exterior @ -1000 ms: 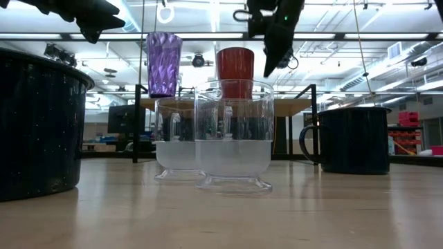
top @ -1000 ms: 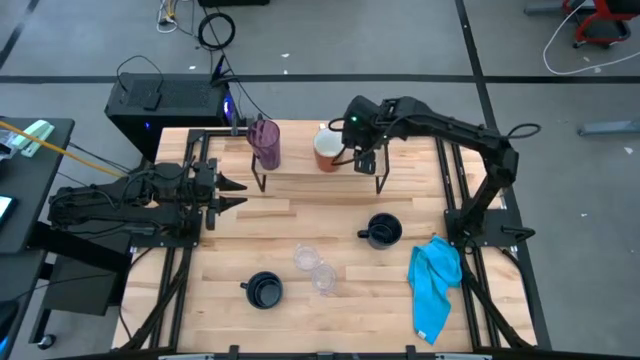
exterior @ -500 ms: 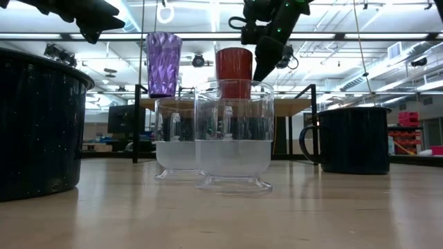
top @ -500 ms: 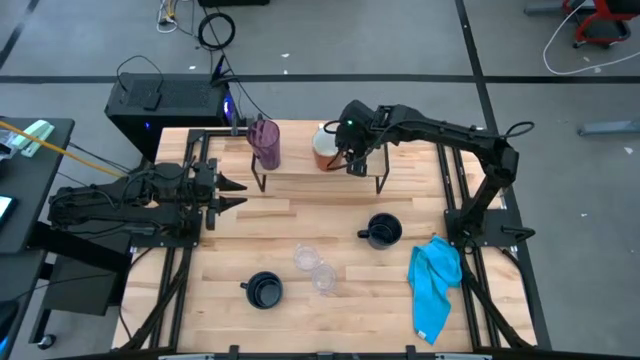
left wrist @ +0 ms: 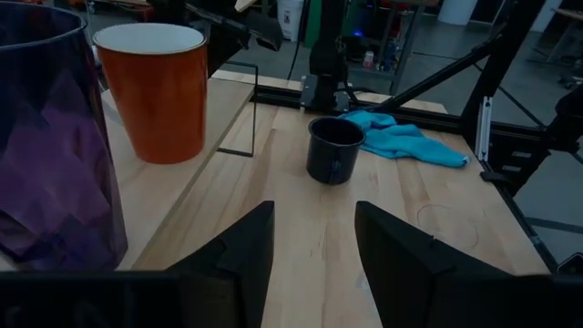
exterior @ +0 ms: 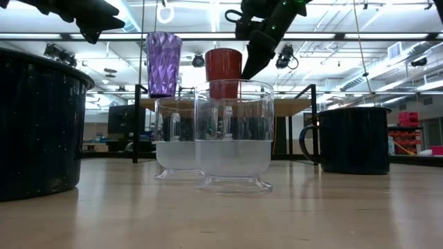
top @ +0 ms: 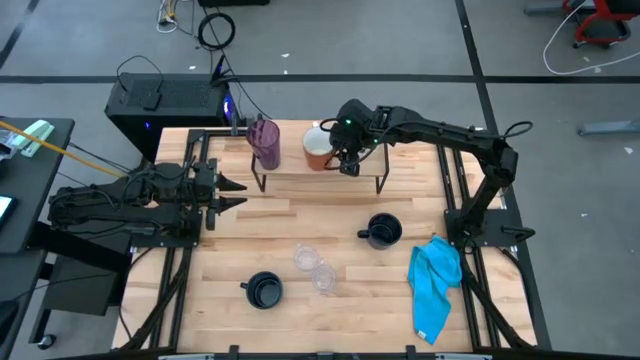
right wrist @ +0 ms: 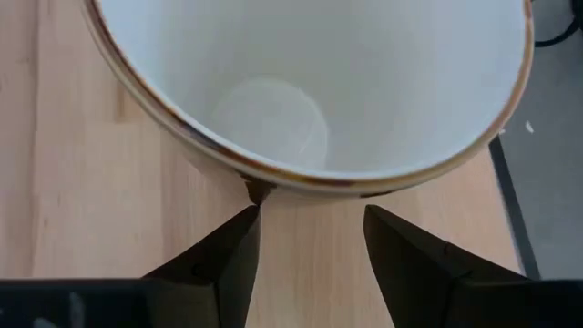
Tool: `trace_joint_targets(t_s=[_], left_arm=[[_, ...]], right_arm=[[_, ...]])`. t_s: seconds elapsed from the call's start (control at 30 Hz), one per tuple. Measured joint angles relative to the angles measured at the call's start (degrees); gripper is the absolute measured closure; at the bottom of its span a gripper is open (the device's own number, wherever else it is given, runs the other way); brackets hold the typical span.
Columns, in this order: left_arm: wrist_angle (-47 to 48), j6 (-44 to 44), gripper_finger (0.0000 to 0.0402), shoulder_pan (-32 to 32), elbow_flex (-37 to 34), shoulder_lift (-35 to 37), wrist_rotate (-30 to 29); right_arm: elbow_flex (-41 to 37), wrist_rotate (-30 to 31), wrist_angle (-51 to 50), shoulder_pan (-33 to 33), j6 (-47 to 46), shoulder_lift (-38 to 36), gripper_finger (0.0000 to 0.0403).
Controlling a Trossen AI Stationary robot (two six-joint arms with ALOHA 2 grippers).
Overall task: Stack small to large cups/mugs on shelf
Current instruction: Put the orange mug on the shelf
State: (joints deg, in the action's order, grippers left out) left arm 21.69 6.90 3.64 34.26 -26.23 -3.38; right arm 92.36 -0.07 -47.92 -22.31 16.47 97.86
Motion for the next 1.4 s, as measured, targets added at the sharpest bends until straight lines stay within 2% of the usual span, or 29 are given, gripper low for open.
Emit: trace_joint_targets(t_s=[1.4], left_arm=[[0.0, 0.0, 0.0239, 0.0, 0.0, 0.0, 0.0]], right_arm=[[0.0, -5.0, 8.7, 1.1, 4.1, 0.0, 0.0206]])
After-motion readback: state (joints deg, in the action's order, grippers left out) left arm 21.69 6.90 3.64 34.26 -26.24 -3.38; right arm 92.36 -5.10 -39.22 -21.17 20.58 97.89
